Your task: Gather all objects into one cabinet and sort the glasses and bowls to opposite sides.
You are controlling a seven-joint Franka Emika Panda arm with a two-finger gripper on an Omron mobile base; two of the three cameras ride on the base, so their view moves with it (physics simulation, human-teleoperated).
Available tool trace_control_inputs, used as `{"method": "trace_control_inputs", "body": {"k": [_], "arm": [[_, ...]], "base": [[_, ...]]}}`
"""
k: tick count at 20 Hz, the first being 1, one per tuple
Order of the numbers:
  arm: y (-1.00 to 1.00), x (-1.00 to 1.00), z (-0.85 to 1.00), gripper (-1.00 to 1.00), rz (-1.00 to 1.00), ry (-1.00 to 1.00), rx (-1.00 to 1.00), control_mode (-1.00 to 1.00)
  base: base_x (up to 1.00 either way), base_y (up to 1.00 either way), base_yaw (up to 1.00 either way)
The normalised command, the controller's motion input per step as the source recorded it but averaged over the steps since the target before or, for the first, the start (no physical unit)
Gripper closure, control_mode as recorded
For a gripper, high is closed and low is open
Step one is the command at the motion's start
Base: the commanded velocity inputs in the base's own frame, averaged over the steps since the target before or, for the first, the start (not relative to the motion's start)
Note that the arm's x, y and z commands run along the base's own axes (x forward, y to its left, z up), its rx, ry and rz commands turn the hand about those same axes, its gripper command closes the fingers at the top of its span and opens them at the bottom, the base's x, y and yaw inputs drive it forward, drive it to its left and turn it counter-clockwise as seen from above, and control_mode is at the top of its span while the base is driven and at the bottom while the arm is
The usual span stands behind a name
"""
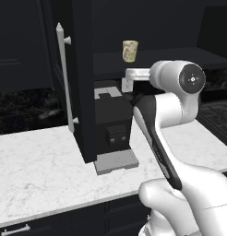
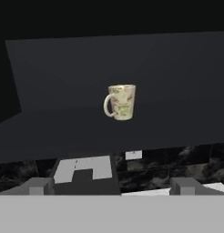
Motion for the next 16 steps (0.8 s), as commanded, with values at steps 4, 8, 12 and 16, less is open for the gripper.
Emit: {"method": "trace_control_inputs", "body": {"k": [4, 8, 12, 16], "arm": [[0.02, 0.36, 0.03, -1.00, 0.00, 0.06, 0.00, -1.00], [0.00, 0.37, 0.01, -1.00, 0.00, 0.06, 0.00, -1.00], [0.00, 0.54, 0.00, -1.00, 0.00, 0.02, 0.00, -1.00], [0.01, 0.54, 0.03, -1.00, -0.05, 0.00, 0.00, -1.00]], "base": [[0.00, 0.00, 0.00], [0.00, 0.00, 0.00], [0.00, 0.00, 0.00], [0.00, 0.00, 0.00]]}}
